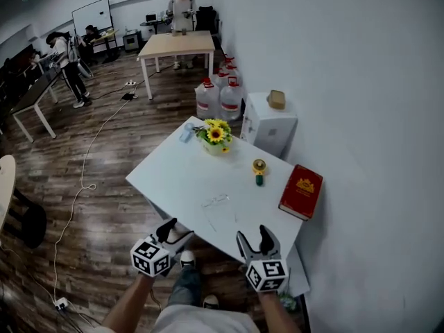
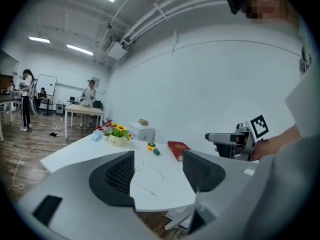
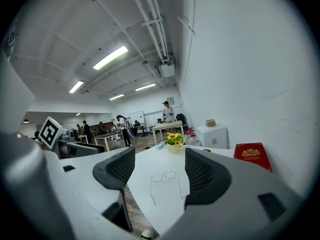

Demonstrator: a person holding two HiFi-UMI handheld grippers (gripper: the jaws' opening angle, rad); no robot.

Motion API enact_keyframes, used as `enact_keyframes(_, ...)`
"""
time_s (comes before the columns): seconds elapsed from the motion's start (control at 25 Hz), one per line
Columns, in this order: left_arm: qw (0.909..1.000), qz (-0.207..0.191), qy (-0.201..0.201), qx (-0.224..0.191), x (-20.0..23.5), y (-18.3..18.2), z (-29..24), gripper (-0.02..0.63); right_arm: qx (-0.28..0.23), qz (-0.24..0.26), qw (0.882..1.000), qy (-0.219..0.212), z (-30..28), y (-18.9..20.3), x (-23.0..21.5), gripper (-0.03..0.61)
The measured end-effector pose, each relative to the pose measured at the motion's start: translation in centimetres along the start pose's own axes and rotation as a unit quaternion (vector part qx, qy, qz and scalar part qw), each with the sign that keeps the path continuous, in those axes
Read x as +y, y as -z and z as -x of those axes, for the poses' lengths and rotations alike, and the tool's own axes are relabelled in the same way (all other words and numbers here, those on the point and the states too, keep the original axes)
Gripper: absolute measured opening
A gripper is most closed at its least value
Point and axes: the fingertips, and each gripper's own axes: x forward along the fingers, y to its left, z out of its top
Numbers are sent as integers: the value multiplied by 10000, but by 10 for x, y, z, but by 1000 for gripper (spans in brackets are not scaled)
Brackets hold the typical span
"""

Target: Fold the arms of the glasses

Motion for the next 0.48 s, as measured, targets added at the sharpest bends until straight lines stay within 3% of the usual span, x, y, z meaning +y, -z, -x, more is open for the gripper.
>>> enact_keyframes(0.2, 9991, -23, 428, 41, 36, -19, -60, 296, 85, -48, 9993, 354, -41, -4, -24, 294)
enact_keyframes(0.48, 9930, -296, 1070, 411, 102, -37, -139, 295, 108, -198, 9960, 870, -132, -28, -44, 288)
